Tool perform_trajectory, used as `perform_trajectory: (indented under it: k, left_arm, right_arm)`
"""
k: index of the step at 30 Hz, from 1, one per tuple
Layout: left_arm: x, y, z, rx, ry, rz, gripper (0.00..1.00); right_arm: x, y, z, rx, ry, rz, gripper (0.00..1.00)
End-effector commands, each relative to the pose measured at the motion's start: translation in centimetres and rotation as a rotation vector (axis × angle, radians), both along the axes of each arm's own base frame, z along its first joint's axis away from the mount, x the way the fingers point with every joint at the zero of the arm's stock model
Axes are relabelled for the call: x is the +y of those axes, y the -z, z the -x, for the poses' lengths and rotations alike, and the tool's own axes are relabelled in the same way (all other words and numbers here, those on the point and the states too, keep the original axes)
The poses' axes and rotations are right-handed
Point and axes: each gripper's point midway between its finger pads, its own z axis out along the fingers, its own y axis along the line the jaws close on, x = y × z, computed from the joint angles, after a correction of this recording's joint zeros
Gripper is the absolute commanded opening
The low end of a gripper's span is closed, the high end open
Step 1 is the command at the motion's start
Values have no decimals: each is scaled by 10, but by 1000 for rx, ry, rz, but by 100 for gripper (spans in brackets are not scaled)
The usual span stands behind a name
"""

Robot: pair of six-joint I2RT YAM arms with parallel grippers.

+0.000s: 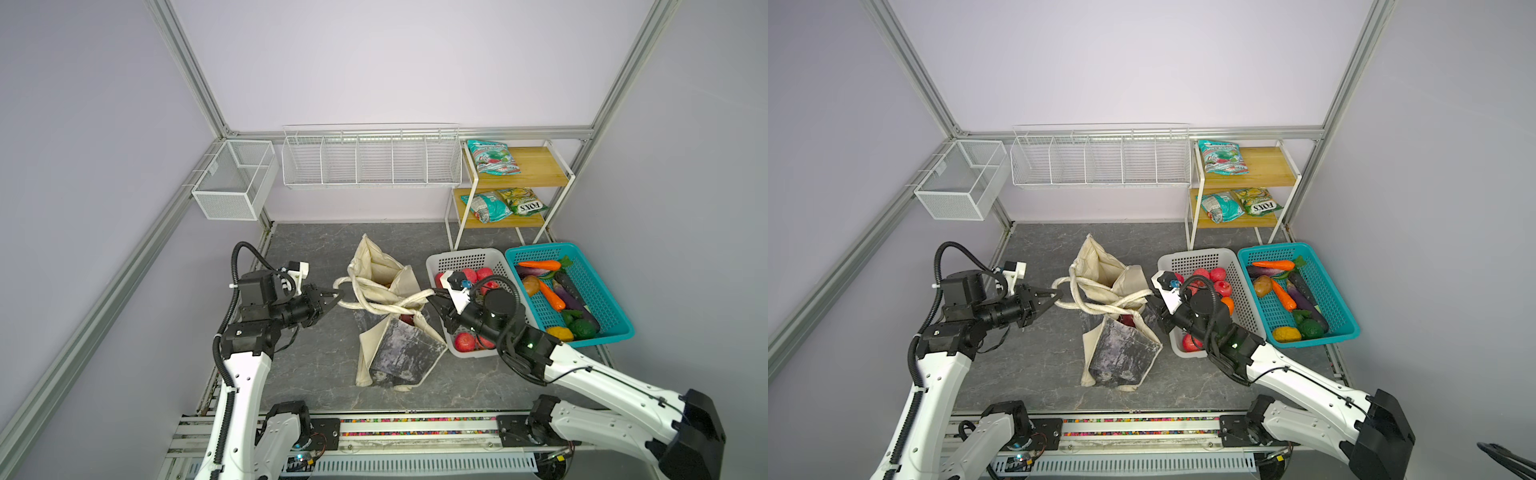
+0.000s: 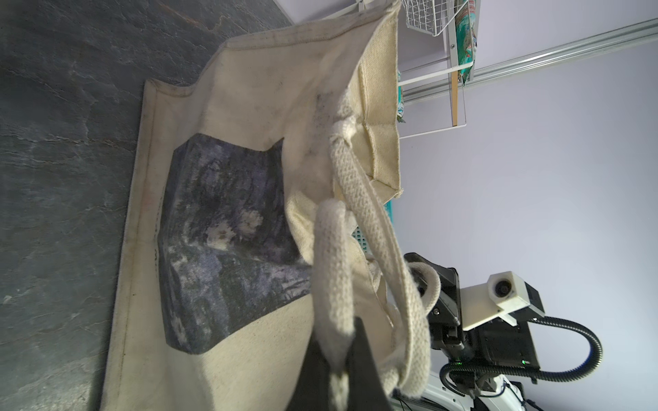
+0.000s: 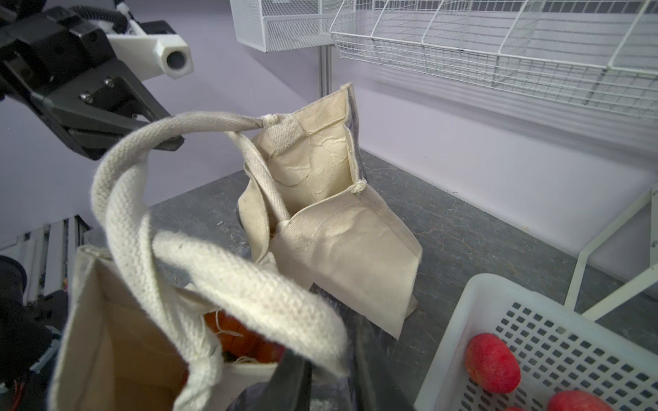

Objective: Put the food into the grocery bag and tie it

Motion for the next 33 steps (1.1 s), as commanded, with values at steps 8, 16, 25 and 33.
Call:
perform_trajectory:
  k: [8, 16, 25, 33]
  left_arm:
    - [1, -4, -1, -32, -1, -12, 0]
    - [0, -6, -1, -38, 1, -7, 0]
    - [0, -7, -2, -39, -3, -1, 0]
    - [-1, -11, -1, -48, -2, 14, 0]
  right_arm:
    - [14, 6, 7, -195, -130, 281, 50]
    - [17, -20, 9, -334, -158, 365, 65]
    - [40, -18, 21, -424, -262, 522, 56]
    - [59, -2, 19, -547, -277, 784, 56]
